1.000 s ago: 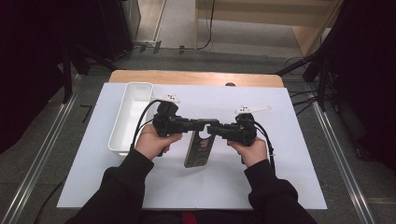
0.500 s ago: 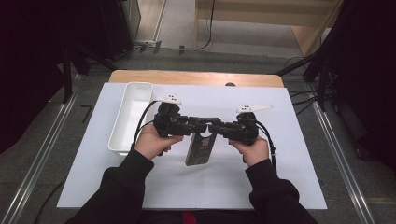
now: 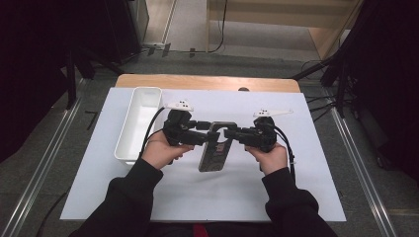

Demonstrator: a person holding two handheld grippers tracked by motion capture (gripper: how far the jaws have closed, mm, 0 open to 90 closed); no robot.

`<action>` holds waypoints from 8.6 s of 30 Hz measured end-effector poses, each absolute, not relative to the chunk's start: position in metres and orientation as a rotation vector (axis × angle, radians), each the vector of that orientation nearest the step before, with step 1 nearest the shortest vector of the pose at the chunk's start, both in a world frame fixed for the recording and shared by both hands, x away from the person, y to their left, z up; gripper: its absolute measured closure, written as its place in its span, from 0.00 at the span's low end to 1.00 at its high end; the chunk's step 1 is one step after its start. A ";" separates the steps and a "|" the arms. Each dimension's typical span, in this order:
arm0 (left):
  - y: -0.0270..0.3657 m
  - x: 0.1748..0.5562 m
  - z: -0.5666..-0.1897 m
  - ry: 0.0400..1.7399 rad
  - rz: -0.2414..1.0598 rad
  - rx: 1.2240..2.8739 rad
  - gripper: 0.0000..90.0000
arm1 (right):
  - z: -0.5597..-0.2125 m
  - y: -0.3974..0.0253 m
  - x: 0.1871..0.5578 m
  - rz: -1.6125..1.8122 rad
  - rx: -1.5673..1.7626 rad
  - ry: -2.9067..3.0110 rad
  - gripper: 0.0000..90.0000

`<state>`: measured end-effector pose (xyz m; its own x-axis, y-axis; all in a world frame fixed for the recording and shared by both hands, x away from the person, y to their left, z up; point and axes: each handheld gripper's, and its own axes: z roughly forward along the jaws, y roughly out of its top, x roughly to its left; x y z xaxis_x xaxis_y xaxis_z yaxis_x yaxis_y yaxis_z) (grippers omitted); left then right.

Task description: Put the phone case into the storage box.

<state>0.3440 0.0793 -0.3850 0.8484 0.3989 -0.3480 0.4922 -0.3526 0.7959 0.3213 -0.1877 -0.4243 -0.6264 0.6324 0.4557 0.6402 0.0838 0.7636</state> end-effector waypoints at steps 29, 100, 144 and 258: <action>0.082 0.330 -0.384 0.742 0.068 1.987 0.31 | -0.415 -0.189 0.319 -1.617 -1.499 -2.301 0.76; 0.081 0.345 -0.397 0.958 0.293 1.937 0.51 | -0.403 -0.136 0.339 -1.441 -1.676 -2.378 0.77; 0.078 0.339 -0.395 0.978 0.410 1.965 0.79 | -0.401 -0.129 0.339 -1.425 -1.688 -2.374 0.77; 0.118 0.353 -0.365 0.917 0.204 1.937 0.82 | -0.429 -0.193 0.298 -1.567 -1.258 -2.512 0.29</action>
